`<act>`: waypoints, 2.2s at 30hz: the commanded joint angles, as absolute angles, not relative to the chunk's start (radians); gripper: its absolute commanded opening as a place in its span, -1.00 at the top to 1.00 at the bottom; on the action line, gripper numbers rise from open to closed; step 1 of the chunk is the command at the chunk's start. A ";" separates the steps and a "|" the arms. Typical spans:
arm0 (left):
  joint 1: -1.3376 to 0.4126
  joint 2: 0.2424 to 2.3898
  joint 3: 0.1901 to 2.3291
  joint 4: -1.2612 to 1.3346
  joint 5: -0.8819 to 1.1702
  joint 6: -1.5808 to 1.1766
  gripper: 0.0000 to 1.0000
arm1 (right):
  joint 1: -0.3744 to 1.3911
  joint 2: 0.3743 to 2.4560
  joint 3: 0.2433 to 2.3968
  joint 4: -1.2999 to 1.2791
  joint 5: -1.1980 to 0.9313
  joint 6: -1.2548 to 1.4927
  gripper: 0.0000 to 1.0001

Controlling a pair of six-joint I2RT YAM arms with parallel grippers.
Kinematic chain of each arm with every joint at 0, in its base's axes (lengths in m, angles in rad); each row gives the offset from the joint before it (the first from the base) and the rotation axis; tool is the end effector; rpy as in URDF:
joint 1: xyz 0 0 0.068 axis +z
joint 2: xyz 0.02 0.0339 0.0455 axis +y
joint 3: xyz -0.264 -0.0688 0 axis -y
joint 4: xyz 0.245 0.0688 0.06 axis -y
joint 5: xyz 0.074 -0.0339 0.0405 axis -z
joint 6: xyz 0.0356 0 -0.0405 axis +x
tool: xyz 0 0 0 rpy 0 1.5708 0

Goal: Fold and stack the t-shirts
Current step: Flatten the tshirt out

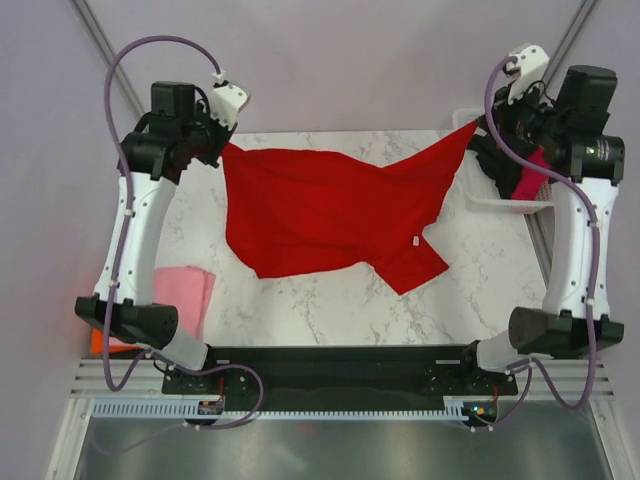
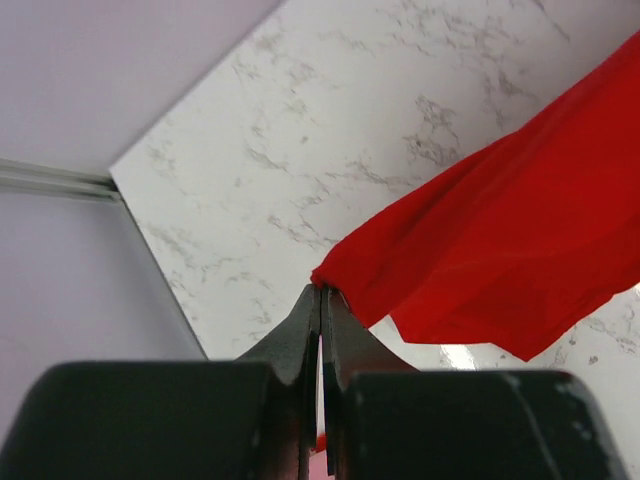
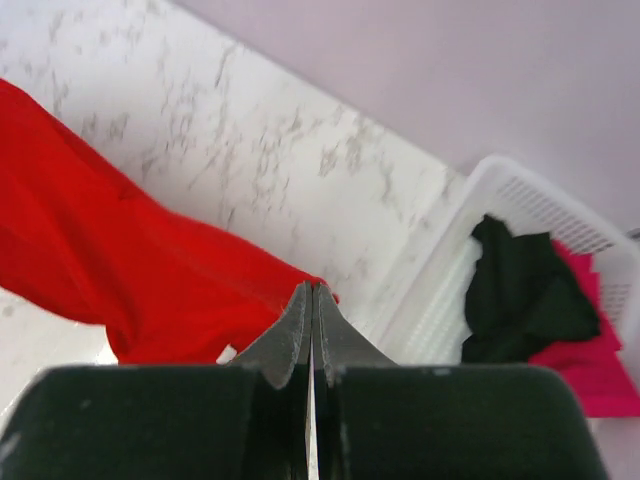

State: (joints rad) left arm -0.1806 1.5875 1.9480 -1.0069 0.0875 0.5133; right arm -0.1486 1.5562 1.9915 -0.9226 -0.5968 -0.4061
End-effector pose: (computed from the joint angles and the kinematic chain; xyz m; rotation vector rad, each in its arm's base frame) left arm 0.3141 -0.0605 0.4541 0.7987 2.0668 0.0871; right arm 0.3040 -0.0253 0.4868 -0.6065 1.8819 0.2548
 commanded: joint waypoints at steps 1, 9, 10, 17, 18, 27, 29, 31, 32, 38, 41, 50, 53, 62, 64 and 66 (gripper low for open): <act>-0.179 1.484 2.008 -1.003 0.086 0.508 0.95 | -0.149 1.451 1.956 -0.740 -0.548 -0.267 1.00; -0.179 1.270 2.014 -1.000 0.087 0.499 0.96 | -0.150 1.137 1.884 -0.655 -0.422 -0.259 1.00; -0.179 1.226 2.013 -1.000 0.089 0.497 0.95 | -0.150 1.106 1.882 -0.657 -0.413 -0.265 1.00; -0.179 1.045 2.006 -0.999 0.097 0.505 0.95 | -0.150 0.963 2.029 -0.742 -0.359 -0.270 1.00; -0.179 1.028 2.009 -0.999 0.097 0.511 0.95 | -0.150 0.956 2.070 -0.756 -0.357 -0.271 1.00; -0.179 0.972 2.100 -0.989 0.092 0.548 0.95 | -0.150 0.992 2.296 -0.747 -0.241 -0.278 1.00; -0.179 0.979 2.121 -0.983 0.091 0.564 0.95 | -0.150 1.014 2.312 -0.701 -0.229 -0.267 1.00; -0.179 1.002 2.144 -0.968 0.080 0.572 0.95 | -0.150 1.040 2.324 -0.642 -0.216 -0.268 1.00; -0.179 1.009 2.155 -0.962 0.074 0.578 0.95 | -0.150 1.054 2.351 -0.626 -0.207 -0.279 1.00; -0.178 1.074 2.171 -0.927 0.048 0.610 0.95 | -0.150 1.149 2.395 -0.522 -0.183 -0.347 1.00; -0.179 1.112 2.116 -0.894 0.044 0.618 0.95 | -0.150 1.187 2.314 -0.473 -0.176 -0.364 1.00; -0.179 1.304 1.803 -0.830 0.130 0.634 0.96 | -0.147 1.325 1.906 -0.391 -0.375 -0.359 1.00; -0.181 1.402 1.703 -0.792 0.172 0.630 0.96 | -0.097 1.400 1.786 -0.396 -0.368 -0.423 1.00; -0.181 1.881 1.943 -0.715 0.051 0.627 0.95 | -0.008 1.823 1.950 -0.334 -0.181 -0.473 1.00; -0.181 1.929 2.069 -0.715 0.038 0.624 0.95 | -0.008 1.931 2.052 -0.333 -0.134 -0.451 1.00; -0.181 1.966 2.141 -0.716 0.017 0.618 0.95 | -0.008 1.976 2.176 -0.334 -0.117 -0.425 1.00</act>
